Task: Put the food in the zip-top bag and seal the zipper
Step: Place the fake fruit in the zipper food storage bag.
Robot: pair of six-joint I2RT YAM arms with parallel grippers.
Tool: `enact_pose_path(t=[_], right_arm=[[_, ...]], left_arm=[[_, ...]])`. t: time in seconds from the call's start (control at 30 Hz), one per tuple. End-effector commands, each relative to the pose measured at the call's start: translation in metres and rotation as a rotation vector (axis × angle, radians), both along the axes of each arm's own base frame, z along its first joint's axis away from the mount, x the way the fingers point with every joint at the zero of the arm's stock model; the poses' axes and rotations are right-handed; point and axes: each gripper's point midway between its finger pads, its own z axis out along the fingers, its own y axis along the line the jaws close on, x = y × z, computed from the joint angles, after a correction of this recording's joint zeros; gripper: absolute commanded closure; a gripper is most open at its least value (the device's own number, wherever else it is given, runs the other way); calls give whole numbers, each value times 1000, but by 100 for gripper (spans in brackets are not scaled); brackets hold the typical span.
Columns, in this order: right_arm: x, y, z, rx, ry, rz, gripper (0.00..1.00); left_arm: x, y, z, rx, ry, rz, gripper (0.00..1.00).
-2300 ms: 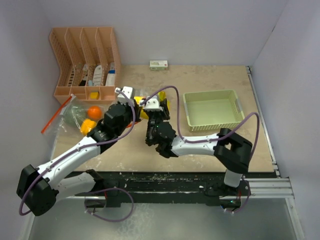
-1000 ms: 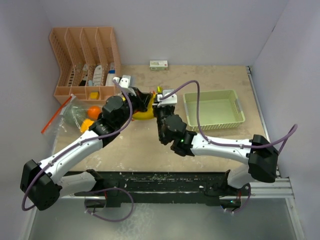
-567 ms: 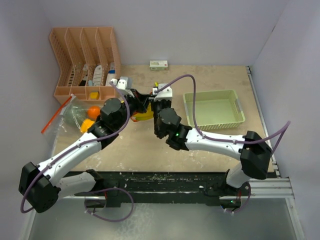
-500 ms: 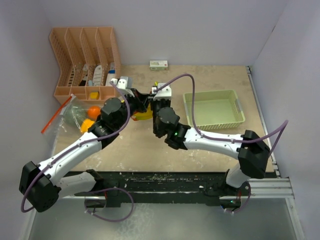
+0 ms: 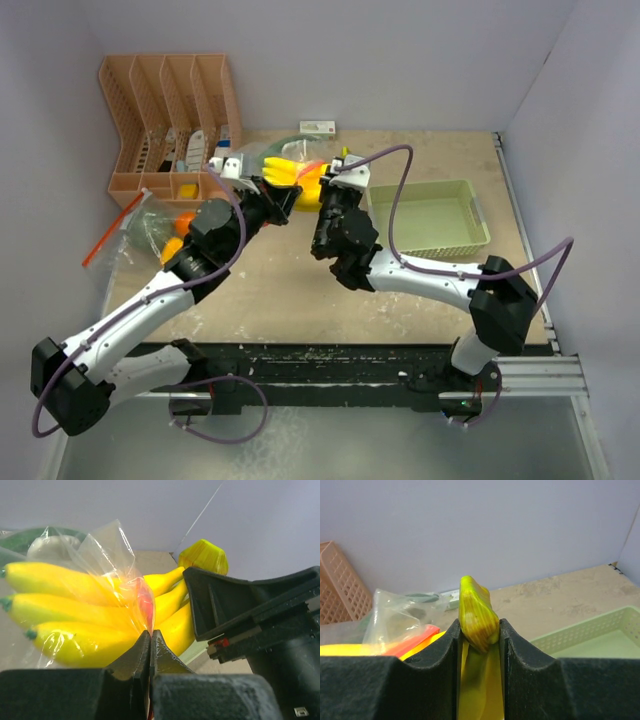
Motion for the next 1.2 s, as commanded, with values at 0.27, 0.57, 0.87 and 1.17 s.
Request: enact_pose_path(t=[0.27,0.57,0.87,1.17], right_arm=[[2,6,27,193,-42,30,100],[-25,52,32,310,-23,303,100],[-23,11,36,325,-91,155,100],[-42,-30,15,147,12,118,100]], left_arm=[[6,-27,-25,-61,69,-75,100],[27,-46,-27,-54,50,-83,100],[2,-31,-3,-146,66,-100,100],[-21,-21,-44,-218,199,-114,100]])
